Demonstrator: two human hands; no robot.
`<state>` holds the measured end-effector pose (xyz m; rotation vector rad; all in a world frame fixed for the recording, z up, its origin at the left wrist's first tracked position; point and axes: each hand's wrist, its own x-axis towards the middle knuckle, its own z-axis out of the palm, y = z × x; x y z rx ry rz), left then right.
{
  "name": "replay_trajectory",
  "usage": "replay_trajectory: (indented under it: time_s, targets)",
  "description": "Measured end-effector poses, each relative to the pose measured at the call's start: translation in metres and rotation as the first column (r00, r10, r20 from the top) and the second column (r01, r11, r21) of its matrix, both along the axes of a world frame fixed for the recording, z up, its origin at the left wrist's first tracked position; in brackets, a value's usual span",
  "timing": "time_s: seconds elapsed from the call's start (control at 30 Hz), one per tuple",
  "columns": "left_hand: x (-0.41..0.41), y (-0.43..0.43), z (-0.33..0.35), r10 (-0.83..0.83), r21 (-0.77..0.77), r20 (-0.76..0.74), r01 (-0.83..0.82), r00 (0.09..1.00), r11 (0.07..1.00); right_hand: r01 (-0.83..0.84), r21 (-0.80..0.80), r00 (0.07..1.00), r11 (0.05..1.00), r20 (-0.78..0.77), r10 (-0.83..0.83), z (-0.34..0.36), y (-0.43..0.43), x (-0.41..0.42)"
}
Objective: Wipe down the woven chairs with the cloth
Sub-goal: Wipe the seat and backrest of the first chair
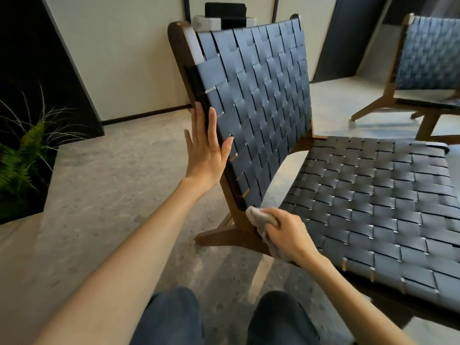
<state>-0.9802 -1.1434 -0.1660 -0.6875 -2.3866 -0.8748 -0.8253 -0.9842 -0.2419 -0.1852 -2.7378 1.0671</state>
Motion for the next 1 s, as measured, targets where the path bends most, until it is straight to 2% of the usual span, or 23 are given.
replay_trajectory:
  time_s: [0.07, 0.13, 0.2, 0.3, 0.4, 0.5, 0.63, 0.8, 0.9, 1.0]
  targets:
    - [-0.003, -0.007, -0.001, -0.03, -0.048, -0.012, 0.029, 0.999, 0.998, 0.09, -0.191, 0.974, 0.977, -0.187, -0.127, 0.032, -0.009, -0.007]
    - [-0.005, -0.015, 0.0, -0.092, -0.095, 0.011, 0.093, 0.996, 0.991, 0.05, -0.359, 0.952, 0.932, -0.265, -0.153, 0.068, -0.018, -0.017]
    - [-0.005, -0.026, 0.003, -0.12, -0.132, 0.04, 0.124, 0.992, 0.983, -0.01, -0.413, 0.954, 0.911, -0.278, -0.115, 0.101, -0.025, -0.025]
    - [0.009, -0.047, 0.012, -0.058, -0.168, 0.039, 0.064, 0.998, 0.984, -0.105, -0.412, 0.968, 0.905, -0.25, -0.001, 0.14, -0.036, -0.032]
    - [0.036, -0.068, 0.021, -0.074, -0.117, 0.051, 0.08, 0.996, 0.99, -0.145, -0.355, 0.969, 0.923, -0.241, 0.06, 0.154, -0.055, -0.039]
    - [0.053, -0.079, 0.027, -0.157, 0.001, 0.146, 0.158, 0.977, 0.987, -0.153, -0.301, 0.967, 0.941, -0.241, 0.08, 0.151, -0.078, -0.052]
    - [0.041, -0.095, 0.035, -0.288, 0.13, 0.265, 0.262, 0.92, 0.956, -0.243, -0.281, 0.957, 0.928, -0.228, 0.181, 0.148, -0.097, -0.074]
    - [0.003, -0.125, 0.041, -0.407, 0.225, 0.235, 0.358, 0.883, 0.906, -0.22, -0.082, 0.954, 0.972, -0.226, 0.197, 0.156, -0.094, -0.097]
    - [-0.02, -0.14, 0.053, -0.41, 0.369, 0.25, 0.305, 0.877, 0.878, -0.161, 0.015, 0.945, 0.987, -0.287, 0.159, 0.17, -0.086, -0.103]
    - [-0.047, -0.147, 0.068, -0.285, 0.439, 0.206, 0.172, 0.936, 0.882, -0.074, 0.03, 0.938, 0.997, -0.338, 0.08, 0.186, -0.079, -0.11]
